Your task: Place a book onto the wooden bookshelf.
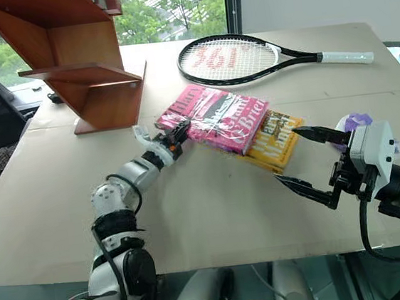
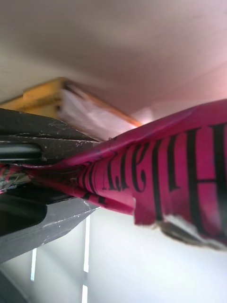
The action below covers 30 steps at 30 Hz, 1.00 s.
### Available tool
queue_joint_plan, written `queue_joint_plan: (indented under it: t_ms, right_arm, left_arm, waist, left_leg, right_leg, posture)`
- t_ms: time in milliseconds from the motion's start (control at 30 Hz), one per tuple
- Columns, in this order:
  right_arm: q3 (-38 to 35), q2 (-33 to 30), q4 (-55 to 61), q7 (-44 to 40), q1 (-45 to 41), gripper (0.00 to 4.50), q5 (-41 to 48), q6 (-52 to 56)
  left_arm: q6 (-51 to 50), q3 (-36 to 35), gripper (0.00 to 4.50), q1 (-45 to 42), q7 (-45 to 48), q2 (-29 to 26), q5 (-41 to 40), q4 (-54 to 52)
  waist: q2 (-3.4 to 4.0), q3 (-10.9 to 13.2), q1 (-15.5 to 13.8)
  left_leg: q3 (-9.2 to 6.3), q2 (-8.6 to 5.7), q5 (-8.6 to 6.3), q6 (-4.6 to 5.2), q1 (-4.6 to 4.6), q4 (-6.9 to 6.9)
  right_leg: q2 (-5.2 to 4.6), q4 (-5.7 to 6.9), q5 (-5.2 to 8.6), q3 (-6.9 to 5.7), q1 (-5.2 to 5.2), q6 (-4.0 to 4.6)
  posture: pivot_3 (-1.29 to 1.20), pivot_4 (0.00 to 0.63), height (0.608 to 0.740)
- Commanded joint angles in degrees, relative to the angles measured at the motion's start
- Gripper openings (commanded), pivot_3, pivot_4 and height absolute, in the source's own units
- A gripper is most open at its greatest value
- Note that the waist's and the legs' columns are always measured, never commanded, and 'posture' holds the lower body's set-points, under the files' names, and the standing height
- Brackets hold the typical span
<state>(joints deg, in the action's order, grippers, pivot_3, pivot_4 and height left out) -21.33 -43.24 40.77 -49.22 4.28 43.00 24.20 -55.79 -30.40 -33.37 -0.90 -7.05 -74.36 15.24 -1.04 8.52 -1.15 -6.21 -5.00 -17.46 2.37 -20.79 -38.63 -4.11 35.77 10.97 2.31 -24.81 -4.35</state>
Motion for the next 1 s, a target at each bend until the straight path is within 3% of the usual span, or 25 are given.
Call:
queue_joint_plan:
  t_ms: [33,200,300,367,433,500,600,767,900,1000]
  right_arm:
    - [1.91,0.67,-2.98,0.66,-3.99,4.5,-0.68,-1.51]
    - [3.62,2.58,-8.43,0.04,-10.19,4.5,-0.56,-3.12]
    - [4.31,3.82,-11.77,-0.2,-14.44,4.5,-0.55,-4.3]
    - [4.64,5.03,-14.07,-0.09,-18.46,4.5,0.44,-4.75]
    - [5.13,6.08,-15.65,-0.22,-20.93,4.5,0.3,-5.4]
    - [5.48,6.77,-17.34,-0.87,-22.51,4.5,-0.34,-6.31]
    - [5.94,7.43,-19.44,-2.38,-23.89,4.5,-0.6,-7.29]
    - [7.18,8.85,-20.91,-3.84,-25.58,4.5,-1.36,-9.56]
    - [7.82,9.84,-19.75,-4.41,-25.51,4.5,-1.33,-10.61]
    - [7.78,9.18,-18.56,-4.74,-25.22,4.5,-1.59,-10.96]
  left_arm:
    - [-3.05,3.32,0.0,-4.39,-2.47,-7.56,-2.75,-20.28]
    - [-5.94,10.88,0.0,-14.71,0.88,-23.65,3.49,-32.21]
    - [-0.97,23.27,0.0,-21.05,11.96,-39.53,20.11,-39.36]
    - [15.0,36.4,0.0,-26.34,23.29,-54.91,44.08,-40.59]
    - [28.45,42.24,0.0,-29.46,32.88,-63.96,58.2,-37.27]
    - [37.8,44.34,0.0,-31.23,40.08,-69.04,66.35,-31.49]
    - [46.52,45.63,0.0,-31.62,48.4,-73.51,75.44,-25.44]
    - [50.68,43.78,0.0,-30.83,56.07,-76.98,84.25,-18.12]
    - [52.51,45.53,0.0,-30.26,57.58,-75.34,91.89,-9.01]
    - [52.39,47.38,0.0,-31.76,58.14,-71.13,96.69,-1.65]
  waist:
    - [-0.31,0.18,0.31]
    - [-0.29,0.19,0.18]
    - [-0.31,0.27,0.5]
    - [-0.27,0.45,0.98]
    - [-0.09,0.54,1.62]
    - [-0.04,0.57,1.76]
    - [0.05,0.63,1.76]
    - [-0.02,0.74,1.84]
    - [-0.02,0.75,1.96]
    - [-0.03,0.74,1.9]
  left_leg:
    - [-0.02,0.03,0.01,-0.04,0.0,0.0]
    - [-0.02,-0.09,0.0,-0.06,0.0,0.02]
    - [0.0,-0.16,0.01,-0.06,0.04,0.09]
    - [0.1,-0.17,0.01,-0.05,0.13,0.27]
    - [0.24,-0.13,0.03,-0.08,0.12,0.36]
    - [0.32,-0.04,0.03,-0.08,0.1,0.53]
    - [0.26,0.04,0.03,-0.08,0.0,0.55]
    - [0.23,0.03,0.02,-0.03,-0.43,0.29]
    - [0.24,0.01,0.0,-0.01,-0.55,0.25]
    - [0.26,0.02,0.01,-0.01,-0.57,0.22]
  right_leg:
    - [0.02,0.02,0.0,-0.02,0.0,0.01]
    - [0.09,-0.04,0.0,-0.07,0.01,0.01]
    - [0.11,-0.09,0.01,-0.05,0.02,0.01]
    - [0.17,-0.11,0.01,0.03,0.02,0.02]
    - [0.22,-0.17,0.01,0.11,-0.04,0.03]
    - [0.27,-0.26,0.01,0.16,-0.12,0.04]
    - [0.32,-0.33,0.02,0.09,-0.2,0.04]
    - [0.35,-0.17,0.01,0.05,-0.48,0.02]
    - [0.34,-0.04,0.01,0.0,-0.63,0.02]
    - [0.33,0.08,0.01,-0.04,-0.71,0.02]
  posture:
    - [0.0,0.15,0.74]
    - [0.0,0.15,0.74]
    - [0.0,0.15,0.74]
    - [0.0,0.15,0.74]
    - [0.0,0.15,0.74]
    - [0.0,0.15,0.74]
    - [0.0,0.15,0.74]
    - [0.0,0.15,0.74]
    - [0.0,0.15,0.74]
    - [0.0,0.15,0.74]
